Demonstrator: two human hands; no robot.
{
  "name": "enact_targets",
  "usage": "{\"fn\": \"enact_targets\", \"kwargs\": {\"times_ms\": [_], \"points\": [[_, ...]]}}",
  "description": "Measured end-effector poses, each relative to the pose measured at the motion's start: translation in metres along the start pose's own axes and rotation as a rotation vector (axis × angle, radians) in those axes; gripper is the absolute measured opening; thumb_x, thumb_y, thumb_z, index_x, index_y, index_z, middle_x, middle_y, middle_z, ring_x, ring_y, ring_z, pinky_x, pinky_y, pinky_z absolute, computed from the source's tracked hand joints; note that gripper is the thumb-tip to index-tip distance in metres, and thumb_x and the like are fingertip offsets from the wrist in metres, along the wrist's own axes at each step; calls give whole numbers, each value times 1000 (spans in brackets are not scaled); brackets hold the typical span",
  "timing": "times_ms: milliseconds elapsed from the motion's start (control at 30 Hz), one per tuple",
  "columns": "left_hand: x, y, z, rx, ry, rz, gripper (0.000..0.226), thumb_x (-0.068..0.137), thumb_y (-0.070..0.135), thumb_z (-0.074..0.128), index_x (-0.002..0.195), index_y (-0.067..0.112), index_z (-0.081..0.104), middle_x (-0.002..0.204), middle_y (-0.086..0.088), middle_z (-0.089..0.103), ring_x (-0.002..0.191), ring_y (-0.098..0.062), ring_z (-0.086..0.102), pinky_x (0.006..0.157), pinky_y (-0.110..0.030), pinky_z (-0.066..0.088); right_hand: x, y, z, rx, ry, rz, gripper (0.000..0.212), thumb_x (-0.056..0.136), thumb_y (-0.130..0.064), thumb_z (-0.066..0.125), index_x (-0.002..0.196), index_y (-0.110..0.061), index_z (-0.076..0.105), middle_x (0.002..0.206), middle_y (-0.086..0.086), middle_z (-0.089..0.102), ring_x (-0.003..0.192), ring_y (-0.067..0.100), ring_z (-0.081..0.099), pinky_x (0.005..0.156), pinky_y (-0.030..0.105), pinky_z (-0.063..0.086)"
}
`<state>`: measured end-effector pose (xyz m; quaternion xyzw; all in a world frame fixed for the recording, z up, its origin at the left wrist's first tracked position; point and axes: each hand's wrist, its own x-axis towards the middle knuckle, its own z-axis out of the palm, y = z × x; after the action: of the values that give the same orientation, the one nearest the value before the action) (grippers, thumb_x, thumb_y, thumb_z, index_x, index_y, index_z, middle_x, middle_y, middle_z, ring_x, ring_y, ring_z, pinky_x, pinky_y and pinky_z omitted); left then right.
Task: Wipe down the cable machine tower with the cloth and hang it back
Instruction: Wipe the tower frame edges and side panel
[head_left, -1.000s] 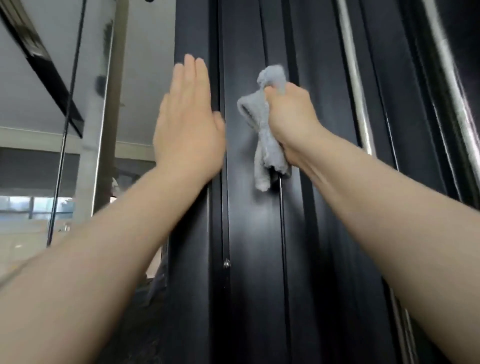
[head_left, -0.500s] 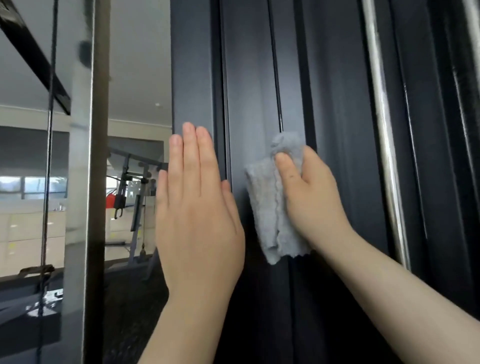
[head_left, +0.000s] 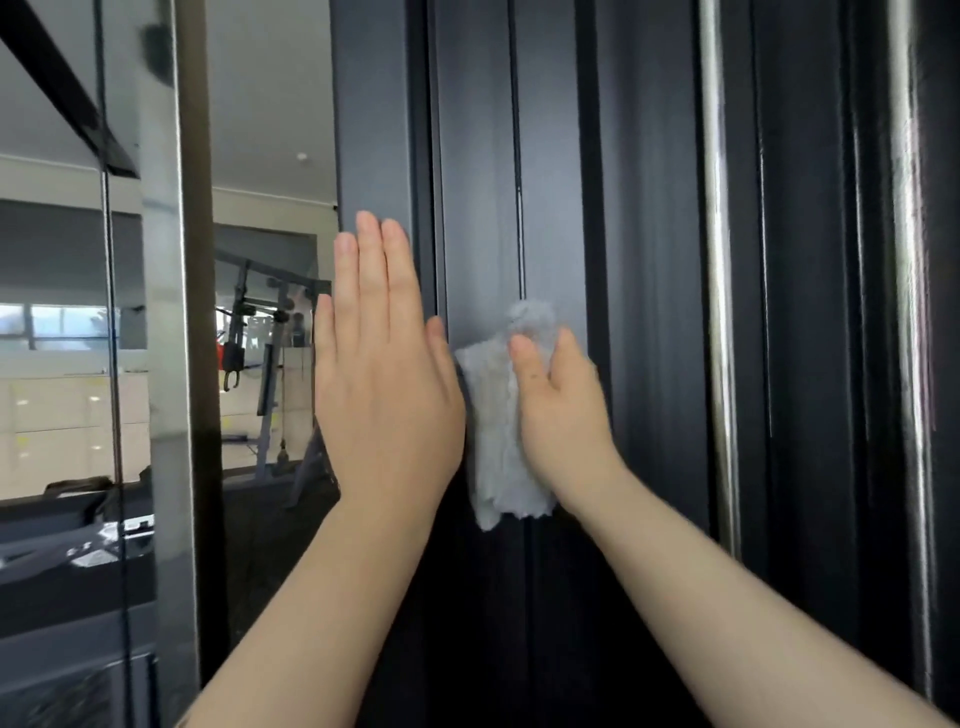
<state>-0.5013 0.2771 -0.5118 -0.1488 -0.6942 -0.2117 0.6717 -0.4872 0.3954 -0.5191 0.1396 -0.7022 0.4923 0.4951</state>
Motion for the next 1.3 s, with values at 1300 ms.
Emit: {"fn": "enact_targets", "kwargs": {"times_ms": [1300], "points": [[-190, -17, -10, 1, -156, 10, 63, 99, 12, 38, 154, 3, 10, 160, -10, 8, 150, -19, 0, 122, -43, 12, -199, 91, -14, 18, -273, 312, 13, 99, -31, 39, 104, -39, 47, 85, -12, 64, 81, -6, 62, 68, 7, 45]]}}
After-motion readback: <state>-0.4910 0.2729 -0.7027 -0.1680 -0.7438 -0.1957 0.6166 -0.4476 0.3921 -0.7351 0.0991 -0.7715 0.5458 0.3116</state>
